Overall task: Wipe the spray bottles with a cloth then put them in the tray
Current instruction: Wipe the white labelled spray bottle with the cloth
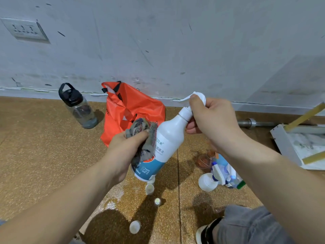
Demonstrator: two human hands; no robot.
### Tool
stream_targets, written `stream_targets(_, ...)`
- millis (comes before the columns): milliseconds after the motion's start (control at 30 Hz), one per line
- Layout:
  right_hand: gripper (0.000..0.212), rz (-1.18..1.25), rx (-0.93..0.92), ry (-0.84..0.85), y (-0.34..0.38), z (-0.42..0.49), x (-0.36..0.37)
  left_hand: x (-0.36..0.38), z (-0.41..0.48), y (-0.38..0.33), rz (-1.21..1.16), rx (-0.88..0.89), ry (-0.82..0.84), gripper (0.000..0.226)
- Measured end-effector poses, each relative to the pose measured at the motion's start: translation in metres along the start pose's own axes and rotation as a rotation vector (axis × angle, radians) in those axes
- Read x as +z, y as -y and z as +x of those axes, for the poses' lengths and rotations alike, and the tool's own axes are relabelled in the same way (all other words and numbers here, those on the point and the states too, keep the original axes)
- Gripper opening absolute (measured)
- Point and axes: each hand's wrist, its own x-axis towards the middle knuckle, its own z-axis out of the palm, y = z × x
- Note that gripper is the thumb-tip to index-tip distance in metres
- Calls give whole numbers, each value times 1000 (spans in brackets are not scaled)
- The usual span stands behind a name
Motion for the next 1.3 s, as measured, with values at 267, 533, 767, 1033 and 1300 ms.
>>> stream_targets(267, 52, -6, 48, 9, -11, 5, 6, 5, -14, 16, 972, 978, 154, 39)
stream_targets(533, 49, 20, 113, -112, -10, 17, -10, -18, 1, 48, 233, -110, -89, 41)
stream_targets(767, 39, 166, 170, -134, -8, 17, -13, -6, -23, 24, -252, -348, 159, 65)
stream_targets(1033, 33, 285, 259, -123, -10, 18, -8, -3, -12, 3, -212, -101, 44, 72)
stream_targets(1300, 38, 162, 138, -133, -8, 8, -8, -11, -4, 14, 395, 92, -172, 55)
